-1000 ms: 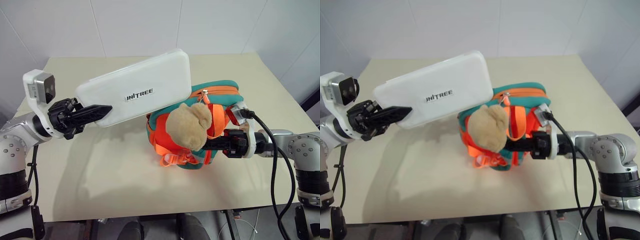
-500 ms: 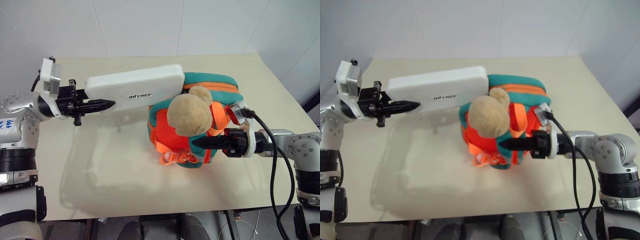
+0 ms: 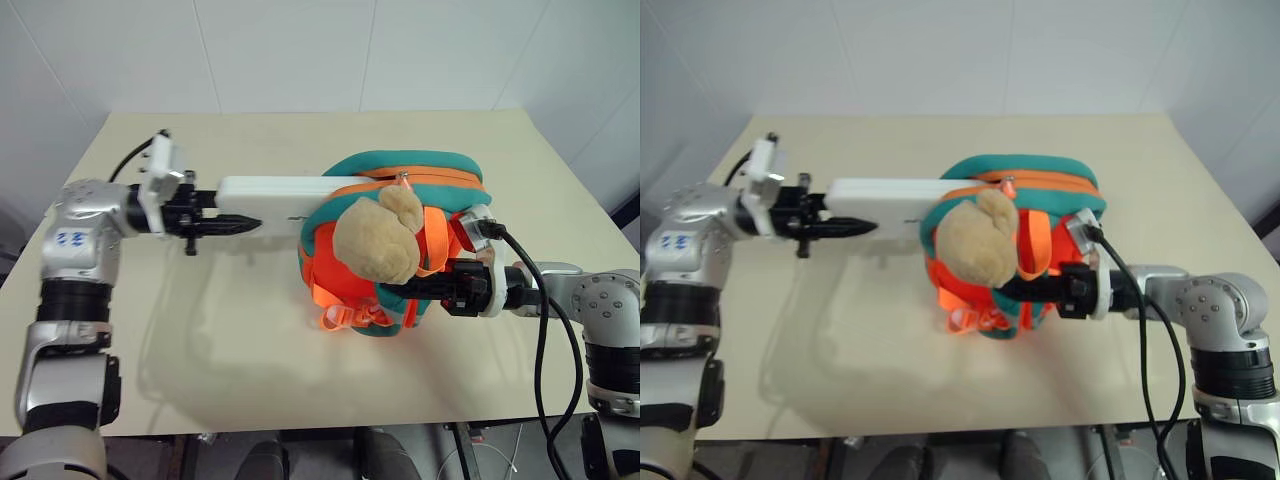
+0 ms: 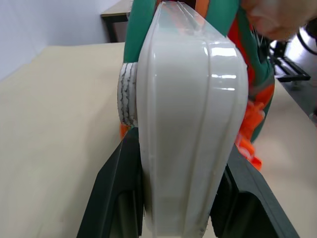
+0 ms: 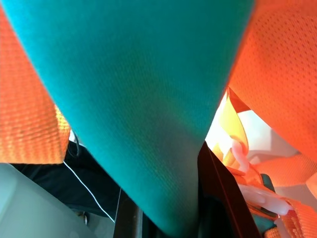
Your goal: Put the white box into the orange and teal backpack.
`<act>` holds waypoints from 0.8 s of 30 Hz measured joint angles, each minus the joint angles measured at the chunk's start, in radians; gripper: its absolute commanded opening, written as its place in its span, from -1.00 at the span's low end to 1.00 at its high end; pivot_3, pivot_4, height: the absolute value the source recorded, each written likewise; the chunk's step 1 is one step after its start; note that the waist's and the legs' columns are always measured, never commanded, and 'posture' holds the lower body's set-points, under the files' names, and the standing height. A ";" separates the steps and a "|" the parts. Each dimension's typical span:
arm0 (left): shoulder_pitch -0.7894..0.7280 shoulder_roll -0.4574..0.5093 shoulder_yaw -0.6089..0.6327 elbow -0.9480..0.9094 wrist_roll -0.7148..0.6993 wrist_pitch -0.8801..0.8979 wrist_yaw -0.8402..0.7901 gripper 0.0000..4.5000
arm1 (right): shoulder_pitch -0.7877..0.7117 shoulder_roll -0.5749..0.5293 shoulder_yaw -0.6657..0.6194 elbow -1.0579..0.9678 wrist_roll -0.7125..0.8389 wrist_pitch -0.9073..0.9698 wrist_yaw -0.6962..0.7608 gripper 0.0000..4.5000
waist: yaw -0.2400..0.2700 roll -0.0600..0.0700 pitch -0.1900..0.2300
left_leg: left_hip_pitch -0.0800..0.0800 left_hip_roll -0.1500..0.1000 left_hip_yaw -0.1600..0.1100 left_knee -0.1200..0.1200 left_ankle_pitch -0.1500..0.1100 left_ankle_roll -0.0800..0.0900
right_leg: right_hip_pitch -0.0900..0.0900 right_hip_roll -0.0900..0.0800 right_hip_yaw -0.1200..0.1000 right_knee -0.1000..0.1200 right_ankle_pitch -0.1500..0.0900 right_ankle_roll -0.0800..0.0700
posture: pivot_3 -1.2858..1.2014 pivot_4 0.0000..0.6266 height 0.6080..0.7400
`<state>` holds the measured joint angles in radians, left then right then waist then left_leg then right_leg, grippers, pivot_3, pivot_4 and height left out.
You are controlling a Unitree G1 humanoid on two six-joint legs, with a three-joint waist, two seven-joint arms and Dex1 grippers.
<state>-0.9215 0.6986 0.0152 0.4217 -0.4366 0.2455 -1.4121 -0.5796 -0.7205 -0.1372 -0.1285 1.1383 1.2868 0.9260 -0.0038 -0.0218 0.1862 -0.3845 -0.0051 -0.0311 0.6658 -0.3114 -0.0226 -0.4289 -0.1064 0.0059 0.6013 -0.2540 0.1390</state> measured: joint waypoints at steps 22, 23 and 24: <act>-0.155 -0.328 -0.229 -0.056 0.196 0.190 0.179 -0.45 | 0.003 0.031 -0.015 -0.029 0.012 -0.017 -0.039 -0.72 | 0.006 0.000 0.000 | -0.002 0.001 -0.001 0.000 0.000 0.001 | -0.001 0.003 0.001 -0.002 0.000 0.000 | 0.03 -0.52 1.00; -0.148 -0.322 -0.229 -0.062 0.200 0.186 0.180 -0.29 | 0.006 0.032 -0.015 -0.030 0.013 -0.017 -0.043 -0.73 | 0.004 0.000 0.000 | -0.001 0.001 0.000 0.000 0.000 0.001 | -0.001 0.003 0.001 -0.002 0.000 0.000 | 0.03 -0.52 1.00; -0.139 -0.319 -0.229 -0.069 0.204 0.177 0.180 -0.13 | 0.008 0.033 -0.015 -0.031 0.014 -0.017 -0.046 -0.73 | 0.003 0.000 0.000 | -0.001 0.001 0.000 0.000 0.000 0.001 | -0.001 0.003 0.001 -0.002 0.000 0.000 | 0.03 -0.52 1.00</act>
<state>-1.0602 0.3798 -0.2138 0.3529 -0.2327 0.4226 -1.2325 -0.5717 -0.6874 -0.1525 -0.1594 1.1522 1.2696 0.8797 -0.0003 -0.0217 0.1862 -0.3857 -0.0039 -0.0316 0.6661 -0.3118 -0.0217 -0.4294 -0.1034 0.0071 0.5995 -0.2539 0.1391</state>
